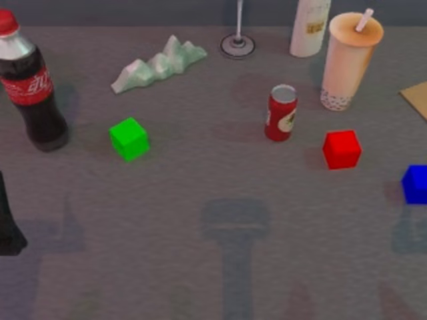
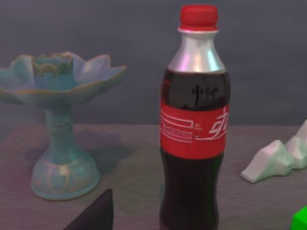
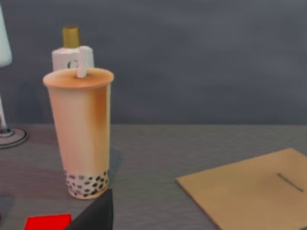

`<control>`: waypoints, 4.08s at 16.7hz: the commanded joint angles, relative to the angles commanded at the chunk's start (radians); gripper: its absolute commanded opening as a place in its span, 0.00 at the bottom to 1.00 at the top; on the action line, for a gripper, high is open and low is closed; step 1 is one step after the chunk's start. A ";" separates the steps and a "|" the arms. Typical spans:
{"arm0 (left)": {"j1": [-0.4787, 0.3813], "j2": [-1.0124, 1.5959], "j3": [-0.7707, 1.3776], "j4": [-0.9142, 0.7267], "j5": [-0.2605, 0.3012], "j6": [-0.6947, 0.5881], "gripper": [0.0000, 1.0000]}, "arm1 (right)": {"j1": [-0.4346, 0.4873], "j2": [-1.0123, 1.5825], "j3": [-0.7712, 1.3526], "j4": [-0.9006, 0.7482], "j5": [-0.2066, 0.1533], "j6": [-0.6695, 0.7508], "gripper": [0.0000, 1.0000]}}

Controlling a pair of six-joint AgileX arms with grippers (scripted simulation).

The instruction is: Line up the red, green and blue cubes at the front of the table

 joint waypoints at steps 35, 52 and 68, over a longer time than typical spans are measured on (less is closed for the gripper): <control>0.000 0.000 0.000 0.000 0.000 0.000 1.00 | 0.294 2.301 2.014 -1.284 0.004 0.167 1.00; 0.000 0.000 0.000 0.000 0.000 0.000 1.00 | 0.296 2.381 1.790 -0.979 0.005 0.170 1.00; 0.000 0.000 0.000 0.000 0.000 0.000 1.00 | 0.296 2.381 1.790 -0.979 0.005 0.170 0.00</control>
